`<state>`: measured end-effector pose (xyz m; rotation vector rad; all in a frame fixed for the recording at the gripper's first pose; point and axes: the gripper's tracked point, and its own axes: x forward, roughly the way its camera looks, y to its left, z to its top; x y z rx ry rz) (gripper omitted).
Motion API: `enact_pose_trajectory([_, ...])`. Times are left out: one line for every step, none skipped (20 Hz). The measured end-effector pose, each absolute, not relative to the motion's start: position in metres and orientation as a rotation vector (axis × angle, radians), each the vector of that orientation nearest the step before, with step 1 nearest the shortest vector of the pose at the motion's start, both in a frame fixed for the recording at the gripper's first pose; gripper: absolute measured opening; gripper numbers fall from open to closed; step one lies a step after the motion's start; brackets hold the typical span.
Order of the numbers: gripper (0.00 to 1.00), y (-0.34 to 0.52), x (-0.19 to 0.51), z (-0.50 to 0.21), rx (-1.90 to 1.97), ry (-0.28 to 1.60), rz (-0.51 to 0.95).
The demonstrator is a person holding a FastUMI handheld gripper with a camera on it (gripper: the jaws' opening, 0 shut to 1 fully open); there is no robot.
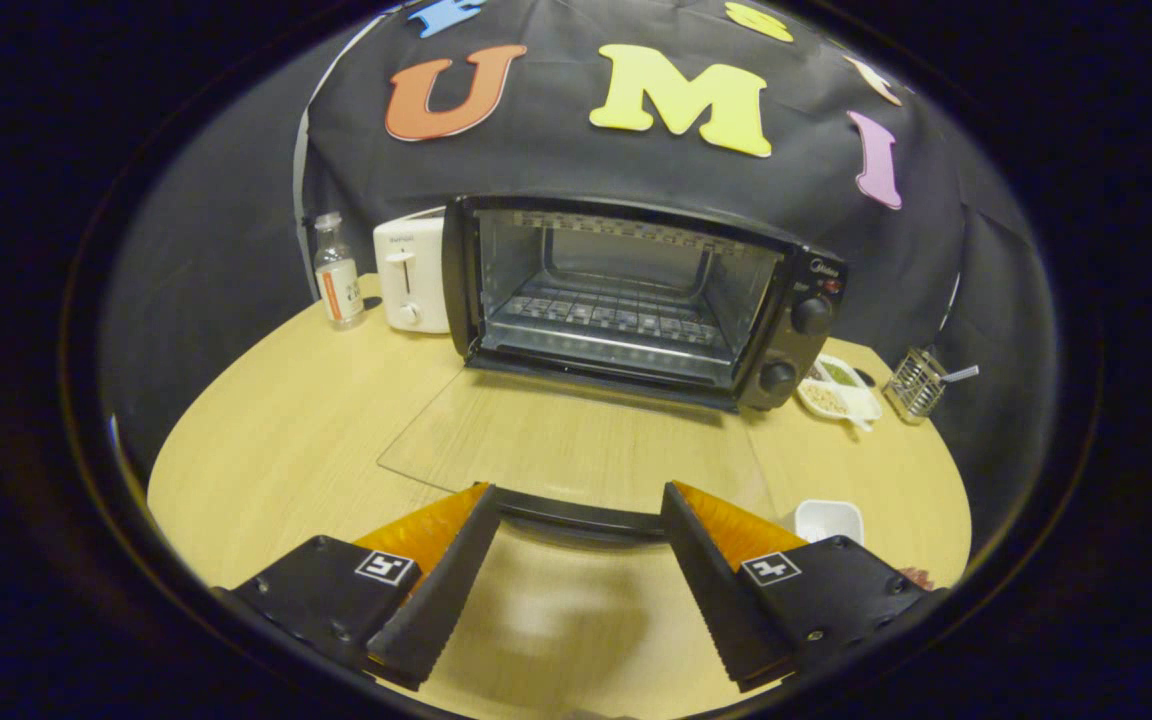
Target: Open the toaster oven, put the food inside, and close the toaster oven door.
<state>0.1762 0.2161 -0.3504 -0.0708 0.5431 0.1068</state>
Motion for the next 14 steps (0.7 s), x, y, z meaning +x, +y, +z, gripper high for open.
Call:
enact_pose_trajectory([1.00,0.203,0.176,-0.342,-0.076,0.533,0.114])
enact_pose_trajectory([1.00,0.184,0.175,-0.336,-0.084,0.526,0.111])
enact_pose_trajectory([1.00,0.163,0.173,-0.327,-0.095,0.515,0.105])
enact_pose_trajectory([1.00,0.139,0.171,-0.322,-0.105,0.508,0.094])
enact_pose_trajectory([1.00,0.115,0.169,-0.317,-0.111,0.506,0.086])
enact_pose_trajectory([1.00,0.090,0.165,-0.316,-0.116,0.511,0.074])
enact_pose_trajectory([1.00,0.066,0.160,-0.316,-0.115,0.520,0.066])
enact_pose_trajectory([1.00,0.044,0.154,-0.318,-0.106,0.533,0.060])
enact_pose_trajectory([1.00,0.026,0.146,-0.322,-0.090,0.554,0.061])
enact_pose_trajectory([1.00,0.010,0.141,-0.328,-0.065,0.569,0.063])
enact_pose_trajectory([1.00,-0.003,0.135,-0.336,-0.036,0.596,0.071])
enact_pose_trajectory([1.00,-0.010,0.127,-0.348,-0.003,0.634,0.093])
enact_pose_trajectory([1.00,-0.011,0.120,-0.356,0.041,0.660,0.129])
enact_pose_trajectory([0.99,-0.010,0.115,-0.363,0.083,0.679,0.165])
